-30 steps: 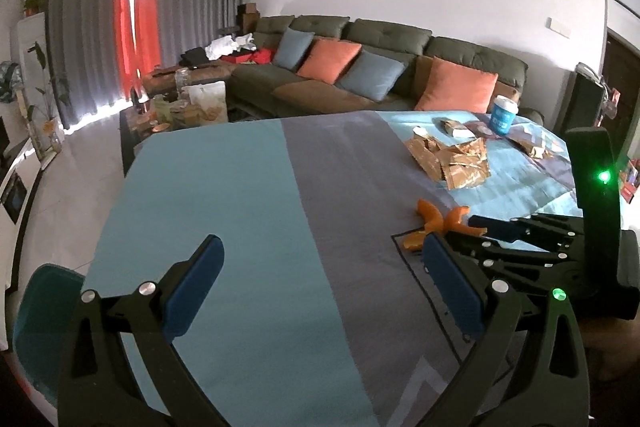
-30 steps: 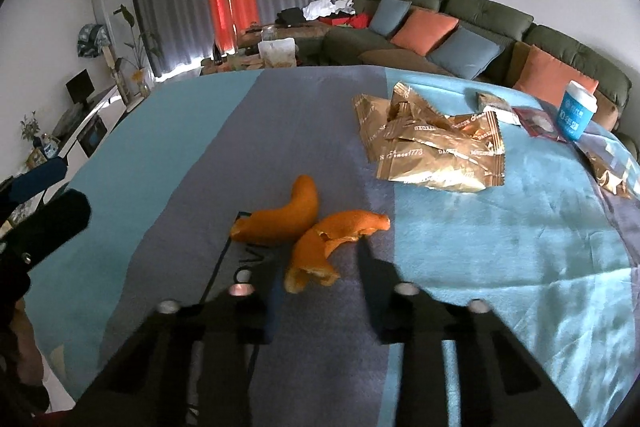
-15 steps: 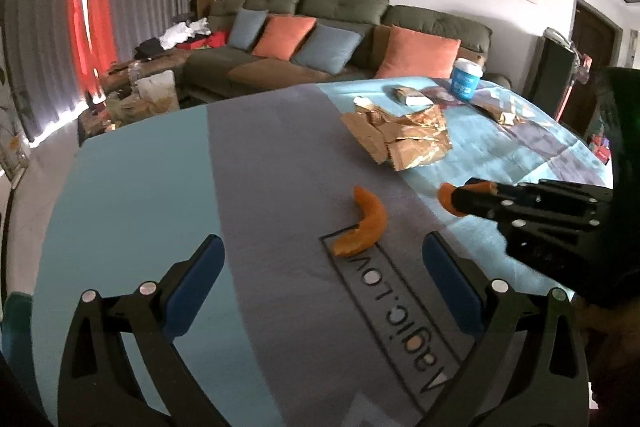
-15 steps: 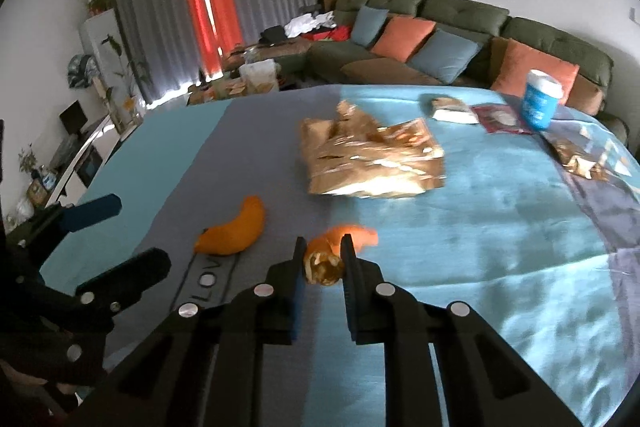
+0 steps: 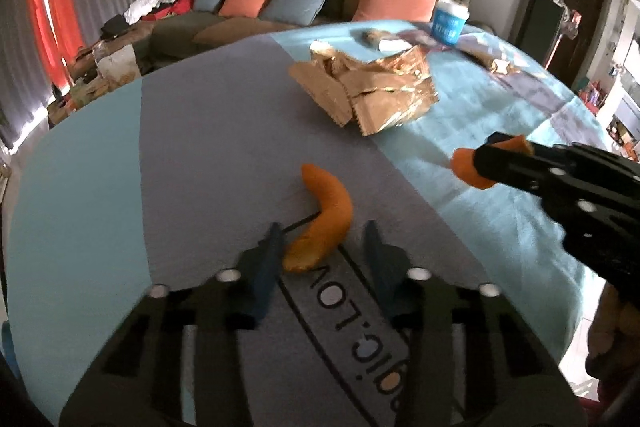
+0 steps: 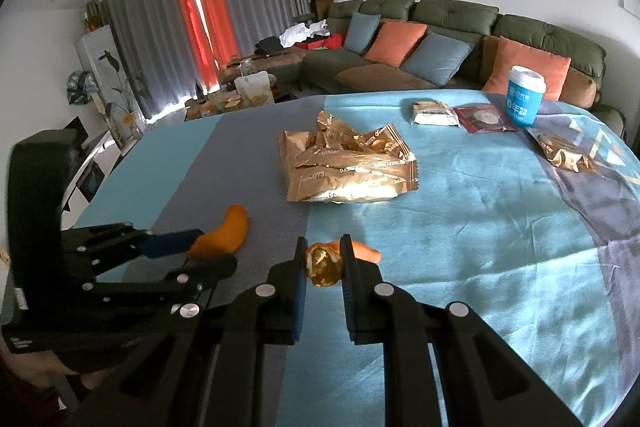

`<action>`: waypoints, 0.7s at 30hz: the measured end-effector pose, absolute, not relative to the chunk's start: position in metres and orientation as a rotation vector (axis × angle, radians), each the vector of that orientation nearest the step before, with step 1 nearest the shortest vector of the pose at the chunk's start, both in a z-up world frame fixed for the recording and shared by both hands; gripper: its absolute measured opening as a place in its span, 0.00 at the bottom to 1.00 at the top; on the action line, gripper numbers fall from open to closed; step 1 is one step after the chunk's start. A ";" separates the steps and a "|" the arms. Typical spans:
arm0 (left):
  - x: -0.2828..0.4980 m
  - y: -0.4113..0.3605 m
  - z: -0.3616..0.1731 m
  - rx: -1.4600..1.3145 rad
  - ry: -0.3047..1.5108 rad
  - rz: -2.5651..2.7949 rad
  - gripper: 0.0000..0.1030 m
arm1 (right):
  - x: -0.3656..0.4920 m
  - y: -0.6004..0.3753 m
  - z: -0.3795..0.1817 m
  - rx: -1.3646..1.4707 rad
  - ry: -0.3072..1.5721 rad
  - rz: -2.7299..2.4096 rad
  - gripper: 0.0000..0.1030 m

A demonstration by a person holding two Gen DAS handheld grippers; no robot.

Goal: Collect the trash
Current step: 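Grasp an orange peel with the left tool while the right tool grasps another peel, then carry both orange peels over the teal bin and open both tools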

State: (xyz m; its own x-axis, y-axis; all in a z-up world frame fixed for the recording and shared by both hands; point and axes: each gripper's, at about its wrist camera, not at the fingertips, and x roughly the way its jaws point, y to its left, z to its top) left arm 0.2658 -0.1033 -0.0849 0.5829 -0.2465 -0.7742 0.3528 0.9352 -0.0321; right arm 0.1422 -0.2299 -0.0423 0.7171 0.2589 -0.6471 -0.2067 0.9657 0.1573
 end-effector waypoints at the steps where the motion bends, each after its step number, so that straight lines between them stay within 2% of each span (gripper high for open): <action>1: 0.267 -0.103 -0.086 0.127 0.885 -0.346 0.31 | 0.141 -0.231 -0.042 0.076 0.723 0.258 0.13; 5: 0.266 -0.101 -0.084 0.120 0.869 -0.350 0.23 | 0.138 -0.230 -0.040 0.078 0.716 0.260 0.13; 6: 0.266 -0.100 -0.084 0.113 0.867 -0.355 0.15 | 0.137 -0.230 -0.040 0.077 0.714 0.262 0.13; 21: 0.219 -0.057 -0.041 0.033 0.726 -0.279 0.14 | 0.119 -0.204 -0.018 0.040 0.657 0.329 0.11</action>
State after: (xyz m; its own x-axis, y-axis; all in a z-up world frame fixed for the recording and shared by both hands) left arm 0.2194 -0.0575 -0.0410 0.7127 -0.2403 -0.6590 0.2633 0.9624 -0.0661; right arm 0.1187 -0.2041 -0.0182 0.7423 0.3127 -0.5926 -0.2875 0.9475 0.1399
